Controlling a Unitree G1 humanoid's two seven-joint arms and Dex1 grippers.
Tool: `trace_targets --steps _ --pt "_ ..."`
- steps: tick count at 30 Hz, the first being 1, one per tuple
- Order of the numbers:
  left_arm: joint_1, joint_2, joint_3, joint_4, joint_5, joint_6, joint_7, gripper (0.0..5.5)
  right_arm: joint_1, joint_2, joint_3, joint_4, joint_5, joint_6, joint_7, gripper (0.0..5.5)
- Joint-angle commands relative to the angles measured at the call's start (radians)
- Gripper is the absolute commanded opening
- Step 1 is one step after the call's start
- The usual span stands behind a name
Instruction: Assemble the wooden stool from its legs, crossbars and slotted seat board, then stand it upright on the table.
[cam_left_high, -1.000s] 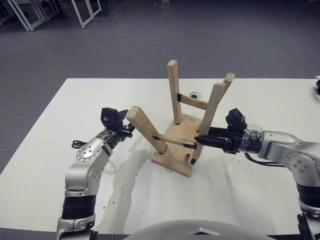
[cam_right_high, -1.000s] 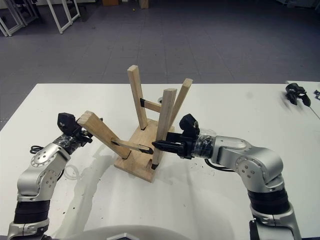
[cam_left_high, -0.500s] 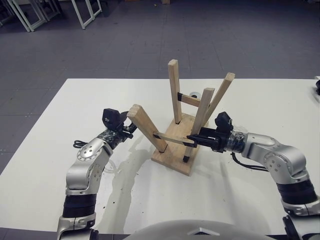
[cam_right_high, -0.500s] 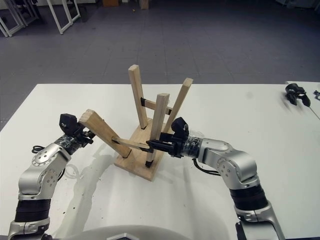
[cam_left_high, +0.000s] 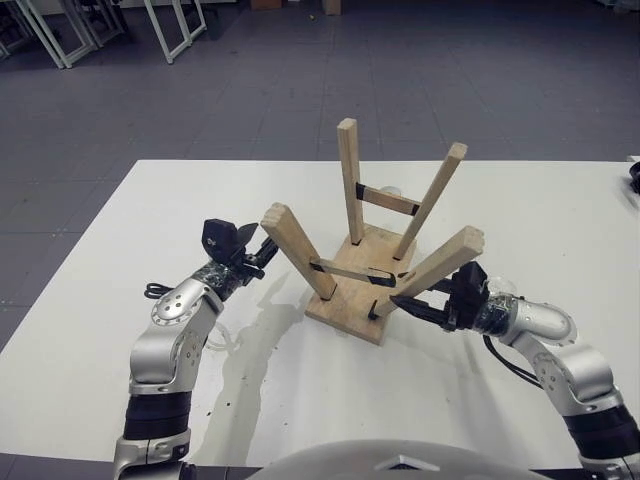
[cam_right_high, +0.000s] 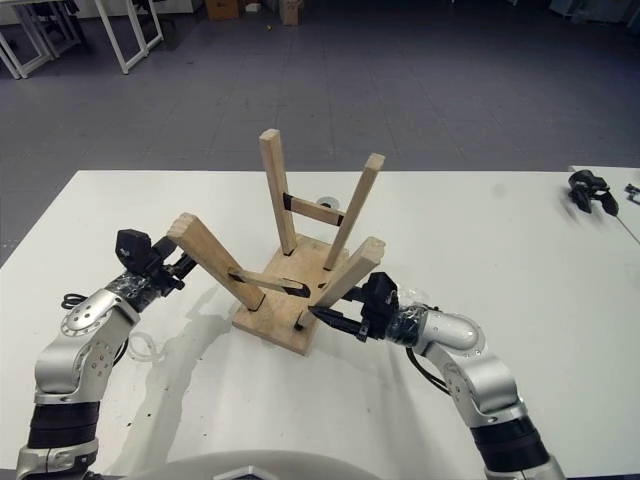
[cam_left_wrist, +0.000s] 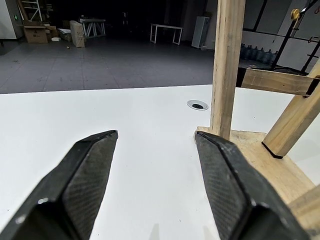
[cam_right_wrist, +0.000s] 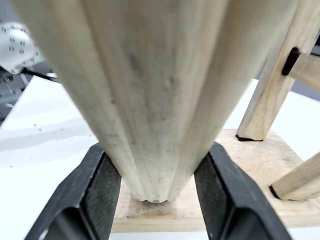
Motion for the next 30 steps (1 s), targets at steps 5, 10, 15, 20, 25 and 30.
trace_targets --steps 5,10,15,20,25,30 --pt "-0.013 0.032 0.072 -0.129 -0.021 0.027 0.026 2.87 0.002 -0.054 0.064 0.052 -0.217 0.06 -0.094 2.01" --pt "-0.171 0.157 0.236 -0.115 0.006 -0.007 0.076 2.87 -0.066 -0.055 0.044 -0.01 -0.16 0.243 -0.132 2.01" --pt "-0.359 0.258 0.227 -0.19 -0.003 0.007 0.066 2.87 -0.154 -0.064 0.055 -0.043 -0.149 0.4 -0.15 2.01" --pt "-0.495 0.302 -0.083 -0.39 0.026 0.188 0.02 2.87 -0.192 -0.067 0.097 -0.042 -0.192 0.444 -0.175 2.01" --pt "-0.436 0.28 -0.409 -0.397 0.19 0.247 0.002 2.87 -0.213 -0.054 0.128 -0.031 -0.221 0.443 -0.193 2.01" --pt "-0.359 0.259 -0.583 -0.342 0.326 0.222 -0.009 2.87 -0.21 -0.054 0.131 -0.026 -0.222 0.44 -0.195 2.01"
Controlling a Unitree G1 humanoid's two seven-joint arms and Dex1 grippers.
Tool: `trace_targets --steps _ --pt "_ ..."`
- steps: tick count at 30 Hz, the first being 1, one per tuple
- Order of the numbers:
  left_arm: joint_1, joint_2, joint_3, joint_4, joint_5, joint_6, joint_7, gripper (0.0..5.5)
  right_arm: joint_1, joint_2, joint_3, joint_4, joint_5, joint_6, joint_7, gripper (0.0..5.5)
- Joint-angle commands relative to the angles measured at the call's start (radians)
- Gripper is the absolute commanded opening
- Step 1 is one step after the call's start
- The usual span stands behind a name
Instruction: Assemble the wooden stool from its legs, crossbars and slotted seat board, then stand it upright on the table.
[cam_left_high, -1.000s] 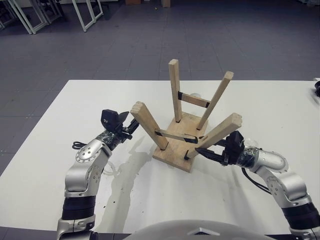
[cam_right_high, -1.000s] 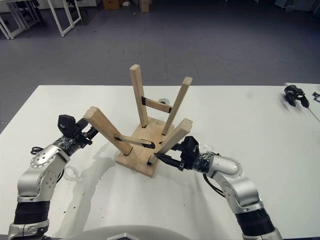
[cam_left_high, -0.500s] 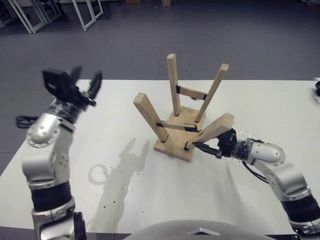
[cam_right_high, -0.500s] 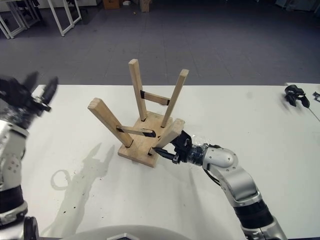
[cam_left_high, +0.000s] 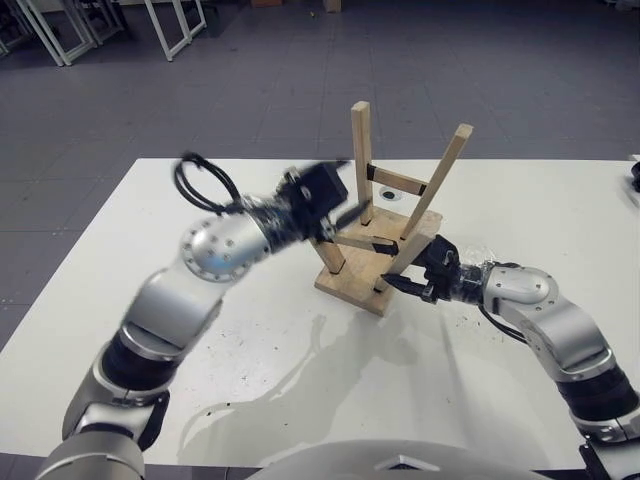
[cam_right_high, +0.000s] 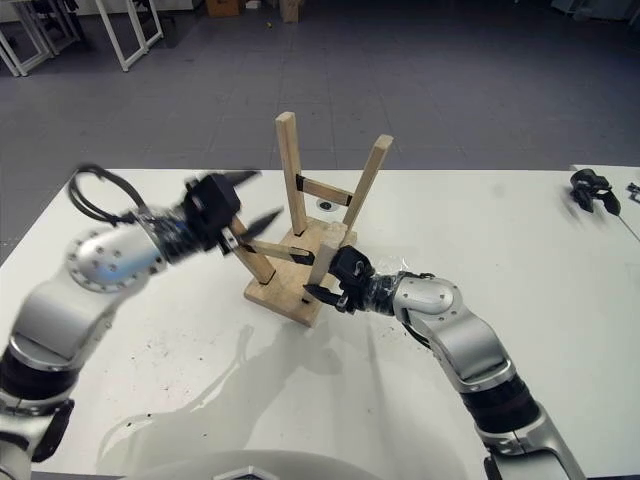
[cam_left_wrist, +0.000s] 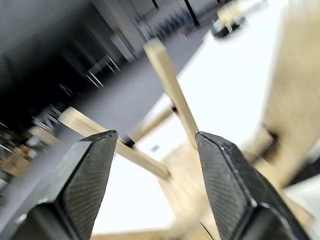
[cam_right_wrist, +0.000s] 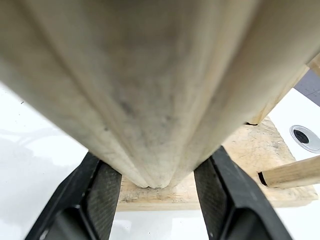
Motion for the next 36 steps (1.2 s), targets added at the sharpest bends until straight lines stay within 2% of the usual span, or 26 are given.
trace_targets --steps 1,4,7,10,16,24,26,32,36 --pt "0.025 -0.022 -0.119 0.078 0.13 -0.038 -0.005 2.87 0.028 -0.029 0.019 0.05 -0.048 0.062 -0.008 2.01" --pt "0.043 -0.086 -0.146 0.153 0.202 -0.078 0.031 2.87 0.022 -0.027 0.024 0.059 -0.042 0.071 0.0 2.01" --pt "0.031 -0.136 -0.066 0.125 0.21 -0.14 0.053 2.87 0.049 -0.024 0.009 0.091 -0.025 0.064 0.006 2.01" --pt "-0.039 -0.184 -0.047 0.117 0.204 -0.143 0.028 2.87 0.094 0.005 -0.015 0.148 -0.008 0.0 0.015 2.01" --pt "-0.051 -0.173 -0.166 0.216 0.275 -0.075 -0.087 2.87 0.144 0.043 -0.028 0.254 0.0 -0.134 0.061 2.01" --pt "0.027 -0.126 -0.274 0.3 0.403 -0.034 -0.139 2.87 0.155 0.023 -0.003 0.263 -0.043 -0.21 0.073 2.01" --pt "0.038 -0.146 -0.276 0.303 0.417 -0.039 -0.135 2.87 0.149 0.006 0.021 0.263 -0.083 -0.224 0.067 2.01" --pt "0.056 -0.142 -0.208 0.261 0.434 -0.072 -0.128 2.87 0.031 -0.103 0.191 0.212 -0.352 -0.138 0.016 2.02" --pt "0.083 -0.133 -0.168 0.226 0.418 -0.069 -0.14 2.87 0.032 -0.113 0.229 0.254 -0.362 -0.105 0.004 2.02"
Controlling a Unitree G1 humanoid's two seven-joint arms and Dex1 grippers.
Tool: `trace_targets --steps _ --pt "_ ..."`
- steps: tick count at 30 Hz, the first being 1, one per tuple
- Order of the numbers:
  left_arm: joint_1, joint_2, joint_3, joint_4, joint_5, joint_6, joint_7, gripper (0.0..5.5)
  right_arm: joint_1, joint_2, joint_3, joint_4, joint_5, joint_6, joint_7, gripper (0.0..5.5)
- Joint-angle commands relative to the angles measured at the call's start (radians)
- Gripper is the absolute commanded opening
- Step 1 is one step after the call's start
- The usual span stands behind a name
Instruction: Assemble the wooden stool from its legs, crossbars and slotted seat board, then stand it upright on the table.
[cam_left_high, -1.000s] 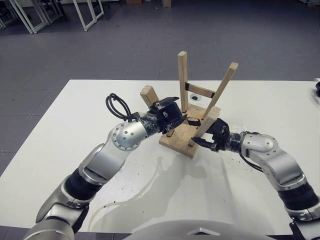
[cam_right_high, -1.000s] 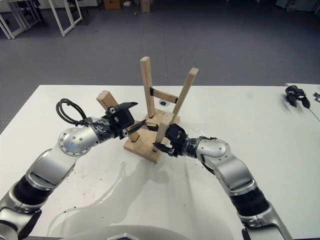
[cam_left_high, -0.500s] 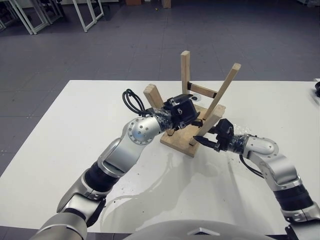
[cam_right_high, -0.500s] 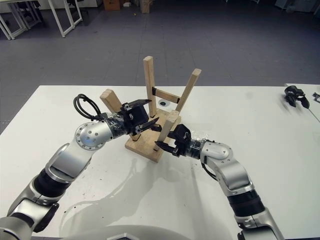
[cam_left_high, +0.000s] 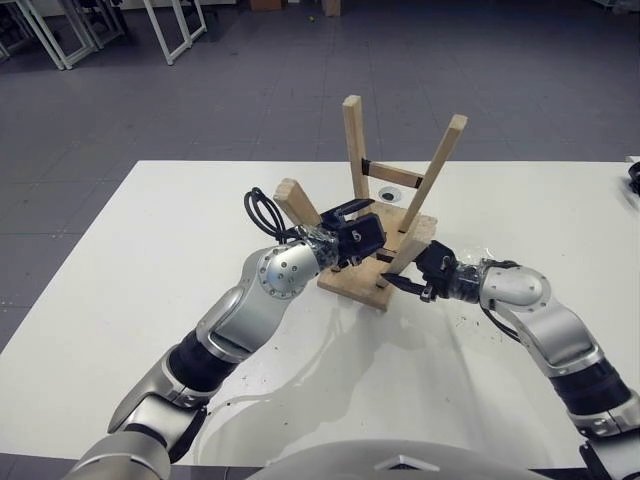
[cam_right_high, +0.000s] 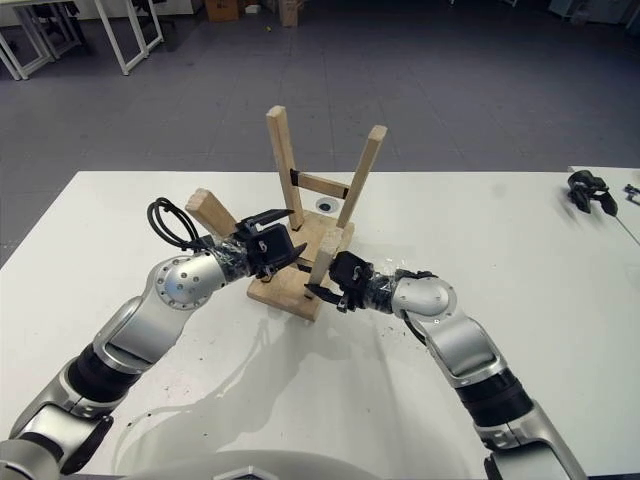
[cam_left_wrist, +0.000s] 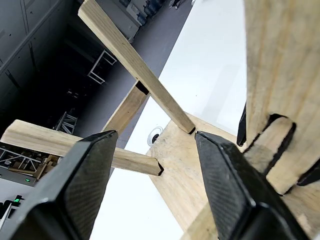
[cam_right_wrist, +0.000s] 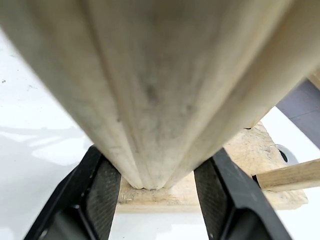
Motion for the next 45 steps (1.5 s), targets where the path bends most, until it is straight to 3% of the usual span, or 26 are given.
trace_targets --steps 1,8,15,21,24,28,35,45 --pt "0.096 0.031 0.005 0.041 -0.01 0.051 -0.051 2.87 0.064 -0.089 0.138 0.121 -0.222 0.172 -0.021 2.02" --pt "-0.077 -0.115 0.253 0.0 -0.108 -0.112 0.064 2.87 -0.046 -0.015 0.049 0.075 -0.035 0.302 -0.001 2.02" --pt "-0.185 -0.11 0.405 -0.052 -0.138 -0.204 0.098 2.87 -0.119 0.033 0.014 0.075 -0.002 0.345 -0.031 2.02" --pt "-0.104 -0.09 0.427 -0.071 -0.136 -0.205 0.095 2.87 -0.105 0.005 -0.062 -0.123 0.054 0.451 -0.023 2.93" --pt "-0.059 -0.07 0.451 -0.079 -0.127 -0.235 0.101 2.87 -0.079 -0.068 -0.124 -0.191 0.089 0.515 0.02 3.0" --pt "0.061 -0.068 0.535 -0.141 -0.214 -0.269 0.081 2.87 -0.129 -0.095 -0.151 -0.081 0.019 0.461 -0.014 3.0" --pt "0.281 0.061 0.552 -0.23 -0.497 -0.146 -0.188 2.87 -0.225 0.071 -0.149 -0.043 0.03 0.397 -0.07 3.0" --pt "0.364 0.294 0.658 -0.153 -0.564 -0.125 -0.365 2.87 -0.235 0.23 -0.07 -0.28 0.153 0.531 -0.077 3.0"
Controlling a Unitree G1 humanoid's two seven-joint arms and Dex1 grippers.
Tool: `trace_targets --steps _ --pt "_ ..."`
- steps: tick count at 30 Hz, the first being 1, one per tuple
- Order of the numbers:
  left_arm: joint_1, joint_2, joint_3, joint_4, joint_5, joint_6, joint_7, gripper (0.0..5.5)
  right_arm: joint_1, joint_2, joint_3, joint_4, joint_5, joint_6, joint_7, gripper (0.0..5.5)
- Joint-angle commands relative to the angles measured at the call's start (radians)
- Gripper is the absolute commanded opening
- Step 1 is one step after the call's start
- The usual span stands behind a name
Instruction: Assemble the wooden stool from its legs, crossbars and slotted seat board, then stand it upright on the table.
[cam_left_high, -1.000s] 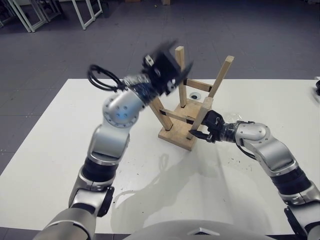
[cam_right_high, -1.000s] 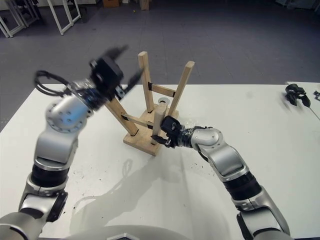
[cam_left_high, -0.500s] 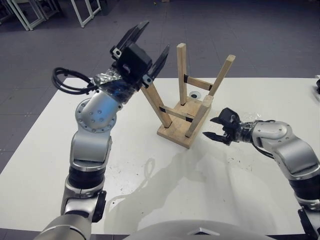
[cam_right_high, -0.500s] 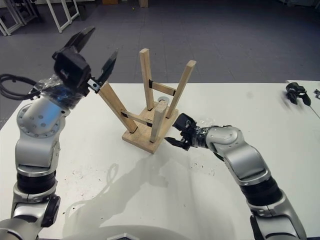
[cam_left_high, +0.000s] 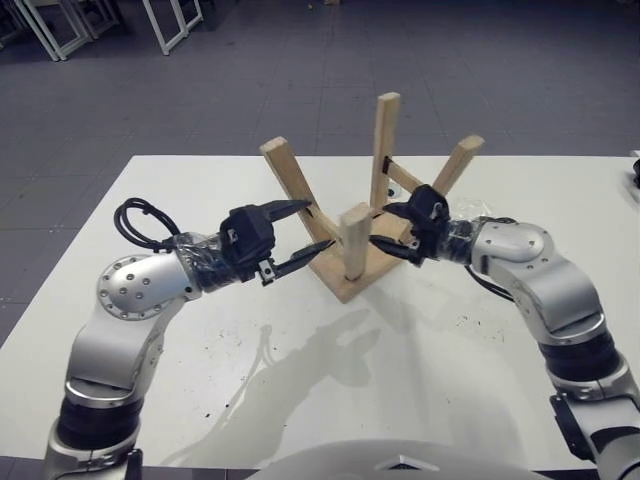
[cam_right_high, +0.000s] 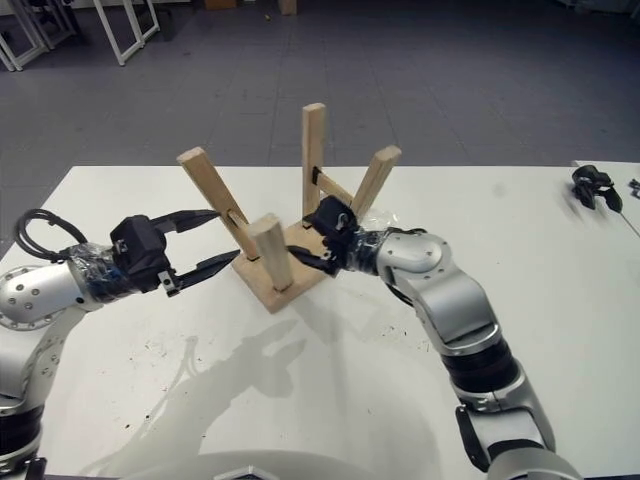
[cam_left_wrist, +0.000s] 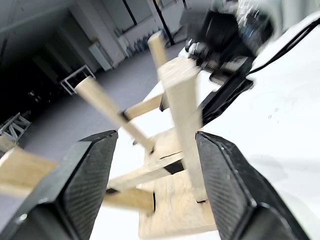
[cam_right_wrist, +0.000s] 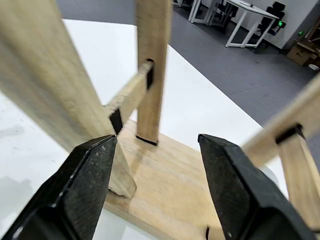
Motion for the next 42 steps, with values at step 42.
trace_targets --steps 42 --pt "-0.386 -0.149 -0.189 0.904 -0.042 -0.382 -0.526 2.98 -0.216 -0.25 -0.1 0.751 0.116 -0.371 0.787 2.63"
